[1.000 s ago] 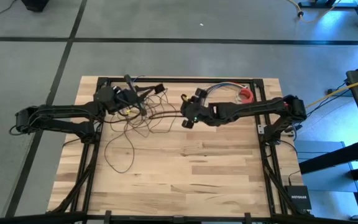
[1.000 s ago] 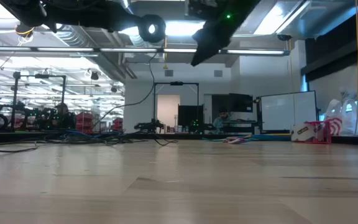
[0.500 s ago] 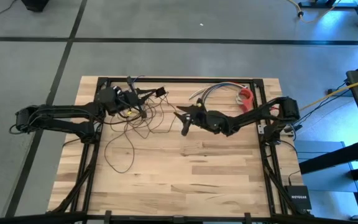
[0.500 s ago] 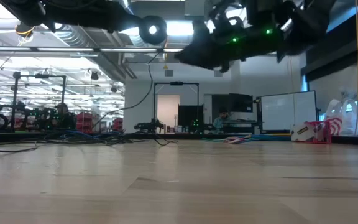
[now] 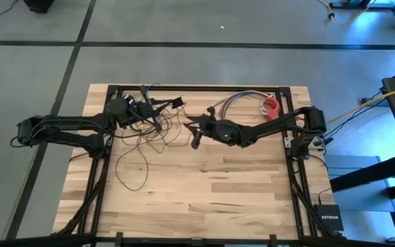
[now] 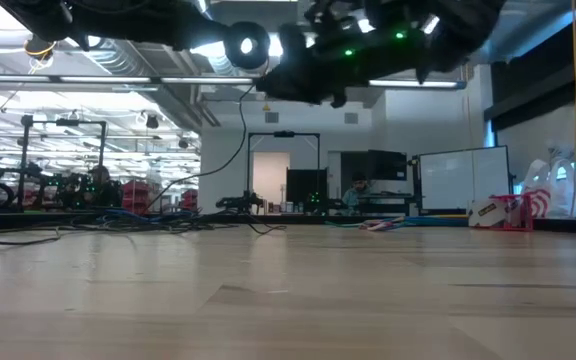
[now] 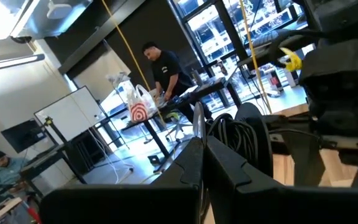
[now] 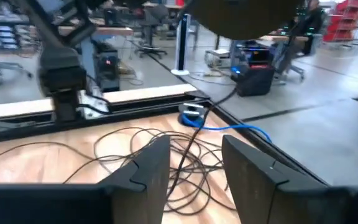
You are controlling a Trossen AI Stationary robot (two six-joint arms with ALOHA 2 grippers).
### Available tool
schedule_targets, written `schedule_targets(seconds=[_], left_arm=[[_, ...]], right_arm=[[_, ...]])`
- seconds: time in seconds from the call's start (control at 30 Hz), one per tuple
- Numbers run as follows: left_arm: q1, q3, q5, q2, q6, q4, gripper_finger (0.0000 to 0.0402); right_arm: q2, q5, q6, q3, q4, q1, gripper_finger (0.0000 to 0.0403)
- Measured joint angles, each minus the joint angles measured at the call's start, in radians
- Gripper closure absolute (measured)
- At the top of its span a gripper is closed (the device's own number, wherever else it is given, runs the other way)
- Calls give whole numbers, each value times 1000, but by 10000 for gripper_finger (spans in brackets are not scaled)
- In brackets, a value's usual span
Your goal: Coiling cords
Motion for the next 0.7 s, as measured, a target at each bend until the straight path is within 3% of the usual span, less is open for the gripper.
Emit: schedule_targets(seconds=[0.33, 0.7], left_arm=[[0, 0, 0, 0, 0, -7, 400], [1, -1, 0, 0, 3, -10, 400]], right_arm=[[187, 152, -21, 269, -206, 15, 253], [197, 272, -31, 314, -338, 28, 253]])
